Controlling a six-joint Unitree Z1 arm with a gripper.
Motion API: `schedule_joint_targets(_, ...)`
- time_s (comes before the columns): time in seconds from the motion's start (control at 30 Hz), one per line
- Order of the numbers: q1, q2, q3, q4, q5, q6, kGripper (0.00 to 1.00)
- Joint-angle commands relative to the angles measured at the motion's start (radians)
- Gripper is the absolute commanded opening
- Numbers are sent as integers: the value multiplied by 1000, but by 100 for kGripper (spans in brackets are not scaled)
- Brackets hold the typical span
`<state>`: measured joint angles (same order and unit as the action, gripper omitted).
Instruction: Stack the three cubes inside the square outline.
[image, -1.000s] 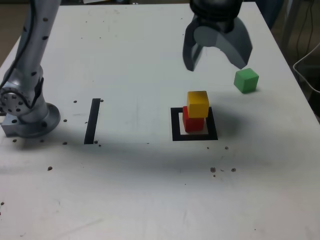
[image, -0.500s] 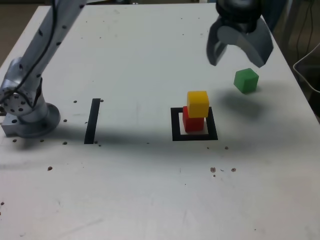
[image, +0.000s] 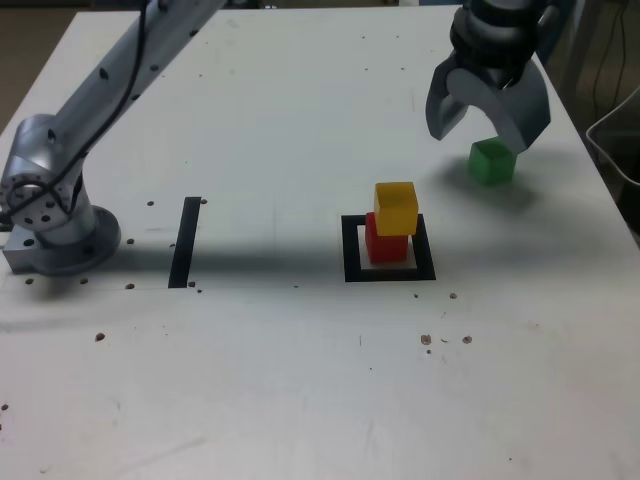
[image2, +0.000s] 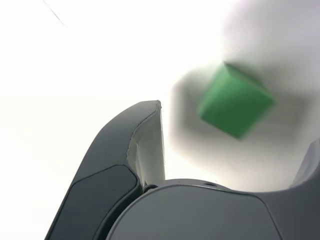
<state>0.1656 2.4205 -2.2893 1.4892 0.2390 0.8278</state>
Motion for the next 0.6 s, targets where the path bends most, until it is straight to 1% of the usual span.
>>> schedule_joint_targets(0.0, 9, 21, -7, -16, 13, 4, 100)
schedule_joint_targets(0.13, 14, 48, -28, -29, 16, 4, 100)
schedule_joint_targets(0.4, 15, 87, -75, -21, -5, 18, 99)
schedule_joint_targets(0.57, 15, 88, -71, -19, 7, 33, 95)
